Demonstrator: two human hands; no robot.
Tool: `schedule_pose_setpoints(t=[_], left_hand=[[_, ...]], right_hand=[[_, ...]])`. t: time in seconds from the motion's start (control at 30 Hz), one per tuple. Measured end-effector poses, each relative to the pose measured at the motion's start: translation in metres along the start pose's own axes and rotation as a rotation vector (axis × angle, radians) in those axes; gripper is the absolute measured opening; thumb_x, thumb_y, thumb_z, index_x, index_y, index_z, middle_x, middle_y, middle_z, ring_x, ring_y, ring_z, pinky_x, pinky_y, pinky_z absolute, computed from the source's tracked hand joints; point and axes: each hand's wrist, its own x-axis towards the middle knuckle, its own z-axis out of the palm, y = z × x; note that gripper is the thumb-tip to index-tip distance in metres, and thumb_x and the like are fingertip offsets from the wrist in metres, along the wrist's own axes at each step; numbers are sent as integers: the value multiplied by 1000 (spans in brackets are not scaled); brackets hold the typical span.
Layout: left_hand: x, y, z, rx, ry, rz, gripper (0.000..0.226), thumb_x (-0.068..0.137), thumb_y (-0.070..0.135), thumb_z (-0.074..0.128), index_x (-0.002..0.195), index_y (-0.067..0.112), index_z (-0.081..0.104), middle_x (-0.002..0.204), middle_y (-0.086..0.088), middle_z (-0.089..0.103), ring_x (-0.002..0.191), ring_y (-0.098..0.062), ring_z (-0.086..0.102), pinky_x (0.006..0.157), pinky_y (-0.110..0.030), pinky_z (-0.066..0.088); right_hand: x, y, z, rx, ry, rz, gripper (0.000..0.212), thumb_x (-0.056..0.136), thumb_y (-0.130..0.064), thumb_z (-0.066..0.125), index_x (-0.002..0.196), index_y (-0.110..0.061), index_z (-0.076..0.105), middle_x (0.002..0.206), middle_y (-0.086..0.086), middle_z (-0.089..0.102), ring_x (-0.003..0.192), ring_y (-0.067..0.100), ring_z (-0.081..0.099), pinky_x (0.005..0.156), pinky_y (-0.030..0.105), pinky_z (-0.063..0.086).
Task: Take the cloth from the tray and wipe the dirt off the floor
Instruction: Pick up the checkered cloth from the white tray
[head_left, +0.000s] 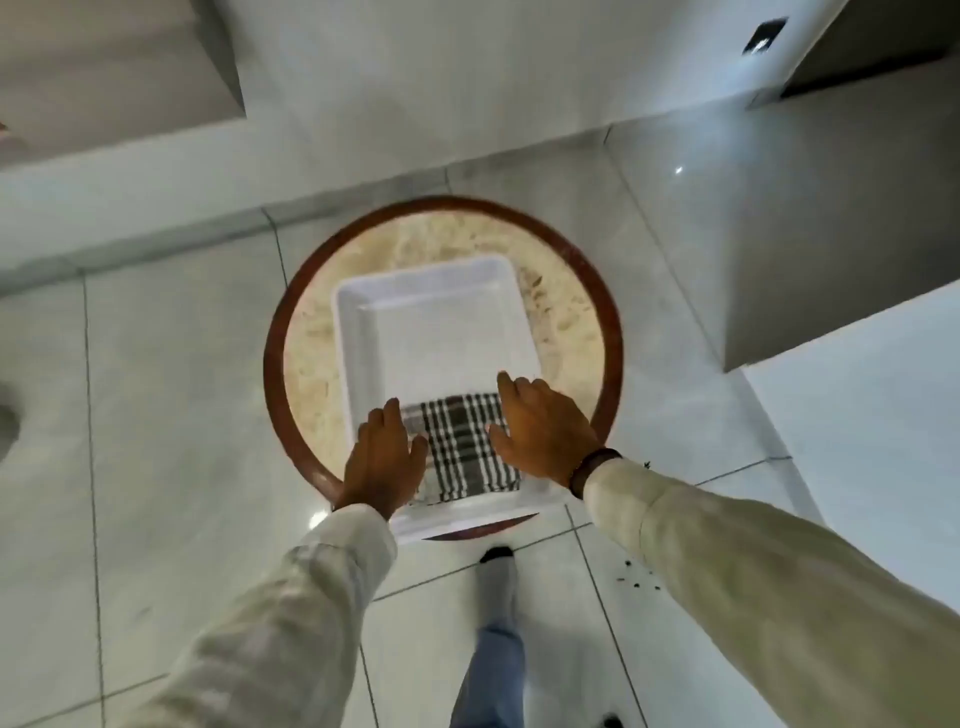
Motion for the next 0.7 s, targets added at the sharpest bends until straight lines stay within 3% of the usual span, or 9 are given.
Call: schedule_pose_setpoints(t=[0.07,0.2,0.3,0.4,0.47,0.57,0.63,0.7], left_hand=[[24,-12,30,-122,-6,-106,54,105,27,52,151,4,39,150,-22,49,137,-43,52,112,-53,48],[39,-25,77,-192,71,-273,42,100,22,60,135,1,49,137,-23,52,124,-46,58,102,-55,51],[50,-30,90,-214,130,-332,39,95,15,62,129,0,51,133,-24,59,121,-46,60,99,-55,56],[59,-29,87,-425,79,-459,44,91,14,65,132,5,51,132,-18,67,120,-43,66,102,-53,59],[57,-26,79,-542,42,-506,45,90,16,69,133,9,59,131,-14,71,118,-39,68,104,-52,59],[40,-5,60,-693,-5,-450,41,89,12,68,130,15,66,120,-7,76,113,-33,72,99,-51,61],[20,17,45,-759,-43,-372,38,90,8,69,126,17,63,112,-2,74,109,-30,72,94,-47,62],[-4,46,30,-731,-80,-255,41,87,9,73,124,22,60,113,-5,72,105,-30,73,94,-50,63]], right_hand=[[27,-6,38,101,-67,134,69,104,-31,50,157,6,27,145,25,54,128,41,55,96,46,53],[51,-20,91,240,-118,334,83,96,-24,63,159,8,20,150,26,45,130,41,53,102,45,53],[60,-22,108,421,-66,526,75,88,-16,74,150,2,35,144,21,47,125,40,58,100,46,55],[67,-17,113,685,-109,710,67,82,-5,77,141,2,45,135,20,59,123,40,63,99,45,56],[65,-11,111,845,-155,747,45,79,-6,78,122,3,67,112,15,74,111,36,73,89,40,62],[44,-2,89,1046,-166,771,16,80,-10,79,91,1,79,88,12,80,85,26,77,80,39,67],[20,8,67,1122,-130,779,10,82,-13,79,76,-5,77,74,5,74,68,18,69,63,27,61],[-13,24,43,1183,-80,780,10,82,-15,80,84,-5,79,82,7,78,71,17,69,67,27,59]])
